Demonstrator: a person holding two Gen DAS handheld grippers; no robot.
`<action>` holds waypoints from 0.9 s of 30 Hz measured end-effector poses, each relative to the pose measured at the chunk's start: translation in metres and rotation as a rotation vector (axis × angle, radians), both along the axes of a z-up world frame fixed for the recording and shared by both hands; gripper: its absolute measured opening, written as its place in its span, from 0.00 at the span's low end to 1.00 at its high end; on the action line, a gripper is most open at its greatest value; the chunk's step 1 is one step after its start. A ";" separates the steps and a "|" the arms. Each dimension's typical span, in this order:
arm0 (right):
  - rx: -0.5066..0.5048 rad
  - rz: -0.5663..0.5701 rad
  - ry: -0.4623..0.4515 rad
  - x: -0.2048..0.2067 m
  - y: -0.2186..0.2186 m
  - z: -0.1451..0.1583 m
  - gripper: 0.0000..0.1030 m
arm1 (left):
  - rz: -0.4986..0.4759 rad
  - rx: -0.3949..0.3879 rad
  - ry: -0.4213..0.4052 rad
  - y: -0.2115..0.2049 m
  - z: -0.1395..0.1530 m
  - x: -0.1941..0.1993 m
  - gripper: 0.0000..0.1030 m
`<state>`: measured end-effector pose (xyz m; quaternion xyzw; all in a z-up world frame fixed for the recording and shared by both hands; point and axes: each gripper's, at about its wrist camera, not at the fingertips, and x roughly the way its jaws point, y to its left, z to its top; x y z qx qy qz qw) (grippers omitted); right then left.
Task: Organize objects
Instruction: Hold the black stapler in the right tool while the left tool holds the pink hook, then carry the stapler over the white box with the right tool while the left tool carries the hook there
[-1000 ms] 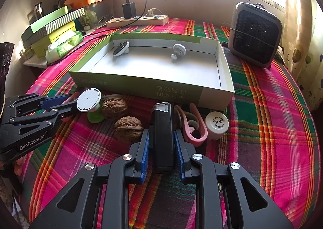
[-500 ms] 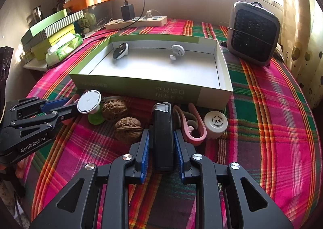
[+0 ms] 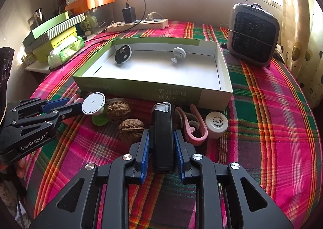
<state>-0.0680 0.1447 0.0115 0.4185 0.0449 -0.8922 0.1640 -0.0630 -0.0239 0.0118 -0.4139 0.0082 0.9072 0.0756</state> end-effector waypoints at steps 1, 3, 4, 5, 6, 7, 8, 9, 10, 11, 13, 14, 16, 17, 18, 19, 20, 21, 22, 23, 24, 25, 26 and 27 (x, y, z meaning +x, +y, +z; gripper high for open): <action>0.000 -0.002 0.001 0.000 0.000 0.001 0.24 | -0.001 0.002 0.002 0.000 0.001 0.000 0.21; -0.004 -0.003 0.004 0.001 0.000 0.001 0.24 | -0.002 0.005 0.005 0.000 0.002 0.001 0.21; -0.004 -0.004 0.005 0.001 0.000 0.002 0.24 | -0.002 0.006 0.008 0.000 0.003 0.002 0.21; -0.005 -0.004 0.007 0.001 0.000 0.002 0.24 | -0.002 0.007 0.008 0.000 0.003 0.002 0.21; -0.007 -0.005 0.008 0.002 0.000 0.003 0.24 | -0.002 0.011 0.009 -0.001 0.004 0.002 0.21; -0.010 -0.005 0.011 0.002 0.001 0.004 0.24 | -0.002 0.016 0.012 -0.002 0.005 0.003 0.21; -0.011 -0.005 0.012 0.003 0.001 0.004 0.24 | -0.002 0.018 0.015 -0.002 0.007 0.004 0.21; -0.012 -0.005 0.014 0.003 0.001 0.005 0.24 | -0.001 0.019 0.019 -0.002 0.007 0.004 0.21; -0.013 -0.005 0.018 0.004 0.001 0.006 0.24 | -0.002 0.020 0.022 -0.003 0.009 0.005 0.21; -0.014 -0.005 0.019 0.004 0.001 0.007 0.24 | -0.002 0.021 0.024 -0.003 0.010 0.005 0.21; -0.016 -0.004 0.022 0.005 0.001 0.008 0.24 | -0.002 0.021 0.030 -0.003 0.012 0.005 0.21; -0.016 -0.004 0.023 0.005 0.001 0.009 0.24 | -0.002 0.021 0.031 -0.003 0.012 0.005 0.21; -0.017 -0.004 0.026 0.005 0.000 0.010 0.24 | -0.003 0.024 0.035 -0.003 0.014 0.005 0.21; -0.018 -0.003 0.027 0.004 0.000 0.011 0.24 | -0.003 0.025 0.035 -0.003 0.015 0.004 0.21; -0.022 -0.002 0.028 0.004 0.000 0.012 0.24 | -0.003 0.027 0.037 -0.003 0.017 0.004 0.21; -0.026 0.000 0.029 0.004 0.000 0.014 0.24 | -0.005 0.029 0.039 -0.003 0.018 0.003 0.21; -0.029 0.002 0.031 0.004 0.000 0.015 0.24 | -0.006 0.030 0.040 -0.003 0.019 0.003 0.21; -0.032 0.002 0.033 0.004 0.000 0.017 0.24 | -0.007 0.031 0.044 -0.003 0.021 0.002 0.21; -0.035 0.003 0.034 0.003 -0.001 0.018 0.24 | -0.008 0.031 0.046 -0.002 0.022 0.001 0.21; -0.037 0.006 0.037 0.002 -0.001 0.020 0.24 | -0.009 0.032 0.049 -0.002 0.024 -0.001 0.21; -0.037 0.006 0.040 0.001 -0.002 0.022 0.24 | -0.011 0.034 0.051 -0.002 0.025 -0.002 0.21; -0.036 0.008 0.045 0.000 -0.003 0.025 0.24 | -0.014 0.035 0.053 -0.001 0.027 -0.004 0.21; -0.036 0.010 0.050 -0.001 -0.004 0.027 0.24 | -0.017 0.036 0.055 -0.001 0.029 -0.005 0.21; -0.036 0.013 0.053 -0.002 -0.005 0.028 0.24 | -0.020 0.036 0.058 -0.001 0.030 -0.007 0.21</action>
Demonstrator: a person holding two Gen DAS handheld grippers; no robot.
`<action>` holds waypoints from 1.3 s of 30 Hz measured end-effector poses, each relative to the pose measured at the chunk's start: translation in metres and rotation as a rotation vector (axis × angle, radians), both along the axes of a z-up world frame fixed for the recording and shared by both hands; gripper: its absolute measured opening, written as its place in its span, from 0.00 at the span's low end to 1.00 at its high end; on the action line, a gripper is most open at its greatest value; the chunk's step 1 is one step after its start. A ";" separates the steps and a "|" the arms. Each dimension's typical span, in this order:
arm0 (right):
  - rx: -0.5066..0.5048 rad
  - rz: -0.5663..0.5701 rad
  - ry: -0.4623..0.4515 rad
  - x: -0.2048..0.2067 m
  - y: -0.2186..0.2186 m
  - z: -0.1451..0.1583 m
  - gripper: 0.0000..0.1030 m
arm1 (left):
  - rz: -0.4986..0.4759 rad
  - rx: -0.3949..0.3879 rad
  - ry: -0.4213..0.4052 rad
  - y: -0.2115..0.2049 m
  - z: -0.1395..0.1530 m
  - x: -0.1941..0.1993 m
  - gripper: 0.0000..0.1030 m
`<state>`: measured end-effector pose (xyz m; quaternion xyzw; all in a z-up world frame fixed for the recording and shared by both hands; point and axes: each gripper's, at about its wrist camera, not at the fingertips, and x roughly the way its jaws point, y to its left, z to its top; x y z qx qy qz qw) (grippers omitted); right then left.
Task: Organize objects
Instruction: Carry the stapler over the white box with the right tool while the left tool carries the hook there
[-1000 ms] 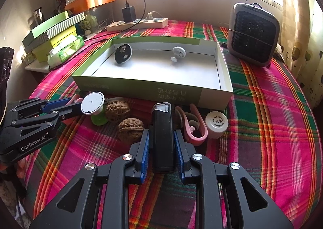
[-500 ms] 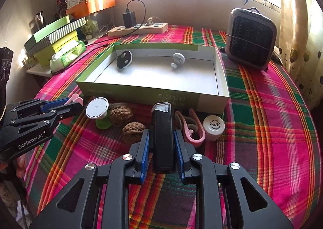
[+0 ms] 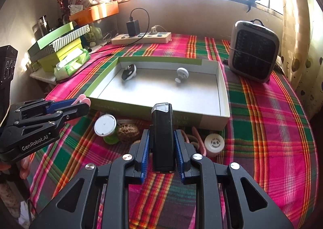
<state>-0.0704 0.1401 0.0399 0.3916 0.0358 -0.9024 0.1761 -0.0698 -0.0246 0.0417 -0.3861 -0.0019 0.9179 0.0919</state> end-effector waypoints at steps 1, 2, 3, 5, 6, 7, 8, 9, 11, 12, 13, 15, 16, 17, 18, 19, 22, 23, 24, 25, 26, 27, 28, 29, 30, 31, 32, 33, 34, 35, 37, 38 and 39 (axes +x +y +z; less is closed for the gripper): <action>0.001 0.003 0.004 -0.002 -0.002 0.002 0.24 | -0.003 -0.001 0.001 0.001 0.001 -0.002 0.21; 0.004 0.006 0.006 -0.003 -0.003 0.003 0.24 | -0.004 0.001 0.003 0.001 0.002 -0.004 0.21; 0.007 0.008 0.009 -0.005 -0.004 0.004 0.24 | -0.007 0.003 0.003 0.001 0.003 -0.006 0.21; 0.004 0.011 0.009 -0.009 -0.006 0.006 0.24 | -0.014 0.012 0.005 0.002 0.006 -0.010 0.21; 0.002 0.013 0.008 -0.011 -0.007 0.007 0.24 | -0.016 0.012 0.007 0.003 0.006 -0.012 0.21; 0.000 0.016 0.007 -0.014 -0.008 0.007 0.24 | -0.018 0.011 0.007 0.004 0.007 -0.014 0.21; -0.001 0.017 0.005 -0.016 -0.009 0.008 0.24 | -0.022 0.012 0.008 0.005 0.007 -0.016 0.21; -0.002 0.019 0.005 -0.018 -0.010 0.009 0.24 | -0.030 0.011 0.010 0.006 0.008 -0.019 0.21; -0.004 0.022 0.004 -0.026 -0.013 0.011 0.24 | -0.030 0.008 0.009 0.007 0.009 -0.023 0.21; -0.004 0.024 0.004 -0.028 -0.014 0.012 0.24 | -0.033 0.007 0.008 0.007 0.009 -0.026 0.21; -0.002 0.026 0.005 -0.033 -0.016 0.013 0.24 | -0.035 0.007 0.009 0.008 0.010 -0.028 0.21; 0.004 0.026 0.005 -0.040 -0.018 0.014 0.24 | -0.034 0.012 0.006 0.007 0.009 -0.034 0.21; 0.005 0.028 0.003 -0.044 -0.020 0.014 0.24 | -0.033 0.015 0.004 0.007 0.009 -0.037 0.21; 0.005 0.029 -0.003 -0.049 -0.021 0.014 0.24 | -0.032 0.018 0.001 0.006 0.009 -0.039 0.21; 0.006 0.030 -0.005 -0.052 -0.022 0.013 0.24 | -0.032 0.017 -0.001 0.006 0.008 -0.042 0.21; 0.010 0.031 -0.007 -0.057 -0.023 0.013 0.24 | -0.031 0.015 -0.003 0.006 0.007 -0.045 0.21; 0.016 0.034 -0.011 -0.068 -0.026 0.012 0.24 | -0.031 0.020 -0.016 0.005 0.004 -0.055 0.21; 0.017 0.033 -0.013 -0.072 -0.026 0.011 0.24 | -0.028 0.021 -0.021 0.004 0.003 -0.057 0.21; 0.018 0.033 -0.015 -0.076 -0.027 0.011 0.24 | -0.029 0.019 -0.021 0.005 0.002 -0.059 0.21; 0.019 0.035 -0.018 -0.079 -0.028 0.011 0.24 | -0.032 0.016 -0.023 0.005 0.001 -0.061 0.21; 0.019 0.038 -0.023 -0.084 -0.029 0.010 0.24 | -0.032 0.016 -0.026 0.005 0.000 -0.064 0.21; 0.019 0.039 -0.028 -0.088 -0.031 0.009 0.24 | -0.032 0.016 -0.030 0.005 -0.001 -0.066 0.21; 0.019 0.041 -0.032 -0.092 -0.032 0.008 0.24 | -0.032 0.017 -0.033 0.005 -0.002 -0.069 0.21; 0.019 0.041 -0.039 -0.096 -0.034 0.007 0.24 | -0.031 0.020 -0.036 0.005 -0.003 -0.071 0.21; 0.019 0.042 -0.044 -0.100 -0.035 0.005 0.24 | -0.030 0.022 -0.038 0.005 -0.004 -0.074 0.21; 0.022 0.045 -0.051 -0.104 -0.037 0.003 0.24 | -0.030 0.022 -0.041 0.005 -0.005 -0.076 0.21; 0.022 0.045 -0.061 -0.109 -0.038 0.001 0.24 | -0.026 0.021 -0.046 0.004 -0.007 -0.079 0.21; 0.022 0.044 -0.067 -0.111 -0.039 0.000 0.24 | -0.025 0.022 -0.049 0.004 -0.007 -0.080 0.21; 0.025 0.044 -0.073 -0.115 -0.039 -0.002 0.24 | -0.024 0.022 -0.051 0.003 -0.009 -0.082 0.21; 0.030 0.043 -0.079 -0.119 -0.040 -0.004 0.24 | -0.020 0.021 -0.055 0.002 -0.010 -0.085 0.21; 0.036 0.043 -0.088 -0.125 -0.042 -0.007 0.24 | -0.016 0.020 -0.060 0.001 -0.012 -0.088 0.21; 0.036 0.044 -0.092 -0.127 -0.043 -0.008 0.24 | -0.013 0.019 -0.064 0.000 -0.013 -0.090 0.21; 0.036 0.046 -0.096 -0.129 -0.044 -0.009 0.24 | -0.014 0.019 -0.067 0.000 -0.013 -0.091 0.21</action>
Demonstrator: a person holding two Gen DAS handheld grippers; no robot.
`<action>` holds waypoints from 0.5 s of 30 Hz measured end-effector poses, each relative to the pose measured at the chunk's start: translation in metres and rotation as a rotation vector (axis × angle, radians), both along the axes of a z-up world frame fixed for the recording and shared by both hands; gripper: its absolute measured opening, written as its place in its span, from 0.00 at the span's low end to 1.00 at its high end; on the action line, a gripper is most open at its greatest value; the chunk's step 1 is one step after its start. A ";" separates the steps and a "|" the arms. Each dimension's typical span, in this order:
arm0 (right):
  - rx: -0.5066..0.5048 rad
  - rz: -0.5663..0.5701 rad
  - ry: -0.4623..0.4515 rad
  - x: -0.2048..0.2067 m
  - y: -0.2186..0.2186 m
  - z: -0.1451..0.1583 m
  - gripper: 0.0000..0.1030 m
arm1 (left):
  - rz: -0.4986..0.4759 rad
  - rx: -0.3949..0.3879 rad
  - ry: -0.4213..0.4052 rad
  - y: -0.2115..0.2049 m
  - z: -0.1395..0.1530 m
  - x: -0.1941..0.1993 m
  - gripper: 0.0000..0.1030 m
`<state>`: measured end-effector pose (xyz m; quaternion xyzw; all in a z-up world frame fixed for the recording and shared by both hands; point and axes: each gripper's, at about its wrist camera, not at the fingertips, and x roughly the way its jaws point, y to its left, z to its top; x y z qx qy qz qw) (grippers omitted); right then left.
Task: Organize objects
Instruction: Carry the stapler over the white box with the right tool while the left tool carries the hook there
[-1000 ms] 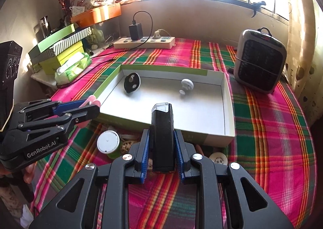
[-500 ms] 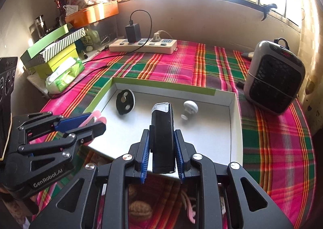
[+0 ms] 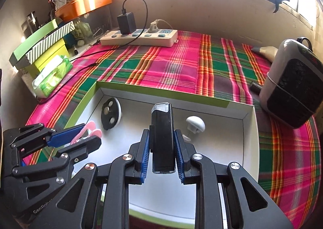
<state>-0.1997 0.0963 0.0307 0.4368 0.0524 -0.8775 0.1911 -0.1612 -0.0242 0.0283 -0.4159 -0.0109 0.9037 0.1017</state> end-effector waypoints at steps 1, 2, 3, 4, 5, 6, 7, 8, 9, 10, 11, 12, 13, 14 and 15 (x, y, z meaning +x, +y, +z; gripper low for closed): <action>0.001 0.004 -0.003 -0.002 -0.001 -0.001 0.24 | -0.001 -0.003 -0.005 0.000 -0.001 -0.001 0.21; 0.003 0.006 -0.005 -0.004 -0.002 -0.002 0.24 | 0.000 -0.004 -0.010 0.000 -0.003 -0.003 0.21; 0.004 0.007 -0.006 -0.005 -0.004 -0.002 0.24 | -0.001 -0.006 -0.014 0.001 -0.004 -0.004 0.21; 0.005 0.011 -0.008 -0.007 -0.005 -0.003 0.24 | -0.002 -0.008 -0.017 0.001 -0.005 -0.005 0.21; 0.005 0.012 -0.012 -0.009 -0.005 -0.004 0.24 | 0.000 -0.009 -0.020 0.001 -0.006 -0.006 0.21; 0.004 0.014 -0.015 -0.010 -0.006 -0.005 0.24 | -0.001 -0.009 -0.022 0.001 -0.007 -0.006 0.21; 0.006 0.015 -0.017 -0.012 -0.007 -0.006 0.24 | -0.002 -0.011 -0.024 0.002 -0.008 -0.007 0.21; 0.009 0.016 -0.020 -0.013 -0.008 -0.007 0.24 | 0.000 -0.013 -0.026 0.002 -0.009 -0.008 0.21; 0.010 0.017 -0.021 -0.014 -0.009 -0.008 0.24 | -0.001 -0.012 -0.028 0.002 -0.009 -0.009 0.21; 0.013 0.017 -0.022 -0.015 -0.010 -0.009 0.24 | -0.002 -0.012 -0.029 0.002 -0.010 -0.009 0.21; 0.015 0.017 -0.024 -0.016 -0.010 -0.009 0.24 | -0.003 -0.014 -0.031 0.003 -0.010 -0.010 0.21; 0.017 0.016 -0.026 -0.017 -0.011 -0.010 0.24 | -0.005 -0.021 -0.030 0.005 -0.010 -0.010 0.21; 0.019 0.017 -0.029 -0.018 -0.012 -0.011 0.24 | -0.006 -0.026 -0.027 0.005 -0.011 -0.010 0.21; 0.020 0.018 -0.032 -0.019 -0.012 -0.013 0.24 | -0.005 -0.028 -0.026 0.006 -0.011 -0.010 0.21; 0.022 0.019 -0.034 -0.020 -0.013 -0.014 0.24 | -0.005 -0.028 -0.025 0.006 -0.011 -0.011 0.21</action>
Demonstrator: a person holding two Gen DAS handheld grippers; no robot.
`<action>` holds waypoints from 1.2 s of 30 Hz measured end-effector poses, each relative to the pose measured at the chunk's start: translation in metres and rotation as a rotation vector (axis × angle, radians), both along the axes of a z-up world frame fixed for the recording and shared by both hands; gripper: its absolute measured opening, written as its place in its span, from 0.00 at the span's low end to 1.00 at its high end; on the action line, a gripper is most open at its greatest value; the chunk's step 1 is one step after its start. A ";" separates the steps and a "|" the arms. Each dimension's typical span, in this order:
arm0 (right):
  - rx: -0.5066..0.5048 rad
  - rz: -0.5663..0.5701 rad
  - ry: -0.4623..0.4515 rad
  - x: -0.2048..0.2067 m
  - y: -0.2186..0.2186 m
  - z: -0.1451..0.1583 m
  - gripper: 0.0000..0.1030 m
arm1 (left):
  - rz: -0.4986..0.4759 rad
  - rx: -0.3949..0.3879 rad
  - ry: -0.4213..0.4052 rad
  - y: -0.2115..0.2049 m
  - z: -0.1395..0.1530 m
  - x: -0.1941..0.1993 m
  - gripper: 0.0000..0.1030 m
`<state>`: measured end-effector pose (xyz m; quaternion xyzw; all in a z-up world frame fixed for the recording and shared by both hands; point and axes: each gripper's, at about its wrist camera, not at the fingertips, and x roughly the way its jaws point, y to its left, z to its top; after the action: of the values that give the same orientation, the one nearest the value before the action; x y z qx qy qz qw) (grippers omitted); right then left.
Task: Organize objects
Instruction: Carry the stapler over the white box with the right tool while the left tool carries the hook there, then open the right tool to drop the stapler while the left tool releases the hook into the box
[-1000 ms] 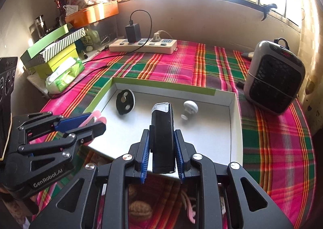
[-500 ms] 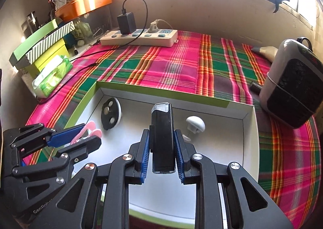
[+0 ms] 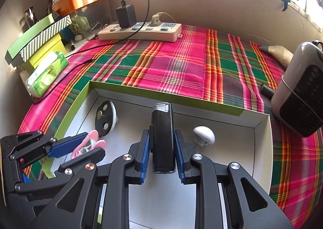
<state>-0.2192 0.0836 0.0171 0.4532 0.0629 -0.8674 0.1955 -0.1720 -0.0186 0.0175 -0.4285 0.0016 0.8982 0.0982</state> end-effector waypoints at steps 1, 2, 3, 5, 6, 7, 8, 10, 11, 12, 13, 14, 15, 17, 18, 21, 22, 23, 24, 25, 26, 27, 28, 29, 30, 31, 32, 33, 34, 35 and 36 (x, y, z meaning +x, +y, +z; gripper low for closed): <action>0.002 0.001 -0.003 -0.001 -0.001 -0.001 0.24 | 0.001 0.001 0.001 0.000 0.000 0.000 0.21; 0.004 0.001 -0.005 -0.001 -0.001 -0.002 0.24 | 0.001 0.001 0.001 0.000 0.000 0.000 0.21; 0.006 0.000 -0.006 -0.002 -0.001 -0.003 0.24 | -0.001 -0.001 0.001 0.000 0.000 0.000 0.21; 0.011 -0.001 -0.006 -0.002 -0.001 -0.004 0.24 | -0.002 -0.007 0.003 0.001 -0.001 0.000 0.21; 0.012 -0.002 -0.007 -0.002 -0.002 -0.005 0.24 | -0.003 -0.010 0.004 0.001 -0.001 0.000 0.21; 0.012 -0.001 -0.007 -0.002 -0.002 -0.005 0.24 | -0.002 -0.009 0.004 0.001 -0.001 -0.001 0.21; 0.012 0.000 -0.007 -0.002 -0.002 -0.005 0.24 | -0.003 -0.008 0.004 0.001 -0.001 -0.001 0.21; 0.015 -0.001 -0.009 -0.003 -0.003 -0.006 0.24 | -0.003 -0.009 0.004 0.002 -0.001 -0.001 0.21; 0.014 -0.002 -0.007 -0.003 -0.003 -0.006 0.24 | -0.004 -0.010 0.004 0.002 -0.001 -0.001 0.21; 0.013 -0.002 -0.007 -0.003 -0.003 -0.006 0.24 | -0.004 -0.012 0.004 0.002 -0.001 -0.001 0.21; 0.012 -0.002 -0.007 -0.003 -0.002 -0.006 0.24 | -0.004 -0.009 0.004 0.001 -0.001 -0.001 0.21; 0.012 -0.002 -0.007 -0.003 -0.003 -0.006 0.24 | -0.004 -0.010 0.003 0.002 -0.001 -0.001 0.21; 0.011 -0.003 -0.008 -0.003 -0.003 -0.006 0.24 | -0.004 -0.013 0.003 0.002 -0.002 -0.002 0.21; 0.009 -0.003 -0.007 -0.003 -0.003 -0.006 0.24 | -0.004 -0.012 0.003 0.001 -0.002 -0.002 0.21; 0.008 -0.004 -0.007 -0.003 -0.003 -0.006 0.24 | -0.004 -0.012 0.003 0.001 -0.002 -0.002 0.21; 0.006 -0.008 -0.007 -0.003 -0.003 -0.006 0.24 | -0.004 -0.019 0.004 0.002 -0.002 -0.002 0.21; 0.005 -0.009 -0.007 -0.003 -0.003 -0.006 0.24 | -0.004 -0.021 0.005 0.001 -0.002 -0.002 0.21; 0.005 -0.011 -0.007 -0.003 -0.003 -0.006 0.24 | -0.004 -0.024 0.006 0.000 -0.002 -0.002 0.21; 0.004 -0.012 -0.007 -0.003 -0.003 -0.006 0.24 | -0.004 -0.027 0.006 0.000 -0.003 -0.002 0.21; 0.005 -0.012 -0.006 -0.003 -0.003 -0.006 0.24 | -0.004 -0.025 0.006 0.000 -0.002 -0.001 0.21; 0.005 -0.013 -0.006 -0.003 -0.003 -0.006 0.24 | -0.004 -0.025 0.005 0.001 -0.003 -0.002 0.21; 0.003 -0.013 -0.007 -0.004 -0.003 -0.006 0.24 | -0.004 -0.025 0.005 0.001 -0.003 -0.001 0.21; 0.001 -0.014 -0.007 -0.004 -0.003 -0.006 0.24 | -0.004 -0.025 0.006 0.001 -0.003 -0.001 0.21; -0.001 -0.016 -0.008 -0.004 -0.002 -0.006 0.24 | -0.004 -0.027 0.006 0.001 -0.003 -0.001 0.21; -0.003 -0.017 -0.008 -0.004 -0.003 -0.006 0.24 | -0.004 -0.029 0.006 0.001 -0.003 -0.001 0.21; -0.003 -0.016 -0.009 -0.004 -0.002 -0.007 0.24 | -0.004 -0.027 0.006 0.001 -0.003 -0.001 0.21; -0.002 -0.016 -0.009 -0.004 -0.003 -0.006 0.24 | -0.004 -0.026 0.006 0.002 -0.003 -0.001 0.21; -0.002 -0.015 -0.009 -0.004 -0.003 -0.006 0.24 | -0.004 -0.026 0.006 0.002 -0.003 -0.001 0.21; -0.004 -0.015 -0.009 -0.004 -0.002 -0.006 0.25 | -0.004 -0.024 0.006 0.002 -0.003 -0.001 0.21; -0.006 -0.015 -0.010 -0.004 -0.002 -0.006 0.27 | -0.004 -0.024 0.006 0.002 -0.003 -0.001 0.21; -0.008 -0.017 -0.011 -0.004 -0.002 -0.006 0.31 | -0.005 -0.022 0.005 0.002 -0.004 -0.001 0.21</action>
<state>-0.2233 0.0816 0.0108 0.4577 0.0546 -0.8668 0.1904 -0.1733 -0.0166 0.0138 -0.4271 0.0127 0.8990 0.0955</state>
